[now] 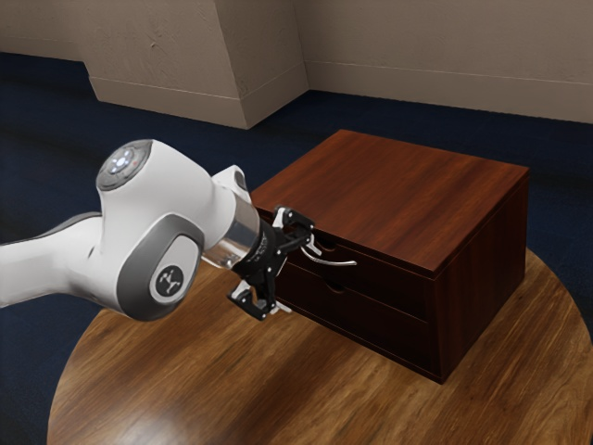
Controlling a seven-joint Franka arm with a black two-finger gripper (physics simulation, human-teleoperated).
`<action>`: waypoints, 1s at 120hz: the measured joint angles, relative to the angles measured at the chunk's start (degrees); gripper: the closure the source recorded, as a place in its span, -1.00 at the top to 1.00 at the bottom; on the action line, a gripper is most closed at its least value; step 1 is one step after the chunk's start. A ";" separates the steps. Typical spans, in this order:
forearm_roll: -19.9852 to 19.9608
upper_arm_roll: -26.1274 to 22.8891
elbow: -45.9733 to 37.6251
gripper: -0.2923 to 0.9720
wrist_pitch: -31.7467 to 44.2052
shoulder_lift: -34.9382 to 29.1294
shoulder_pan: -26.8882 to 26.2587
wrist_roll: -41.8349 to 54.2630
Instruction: Pull the drawer handle with one arm to open the drawer
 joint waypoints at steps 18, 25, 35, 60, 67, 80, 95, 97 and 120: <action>0.01 0.00 0.03 0.43 0.21 -0.20 0.00 -0.11; 0.03 0.00 0.05 0.33 0.18 -0.35 -0.01 -0.16; 0.07 0.04 0.14 0.13 0.03 -0.48 -0.04 -0.21; 0.58 0.37 0.17 -0.41 -0.93 -1.29 -0.29 -0.50; 0.71 0.53 0.12 -0.50 -1.33 -1.89 -0.38 -0.54; 0.51 0.64 0.10 -0.60 -1.89 -2.30 -0.30 -0.56; 0.42 0.67 0.08 -0.65 -2.55 -2.58 -0.25 -0.59; 0.40 0.67 0.09 -0.65 -2.62 -2.60 -0.24 -0.59; 0.24 0.64 -0.34 -0.67 -3.12 -3.71 -0.10 -0.62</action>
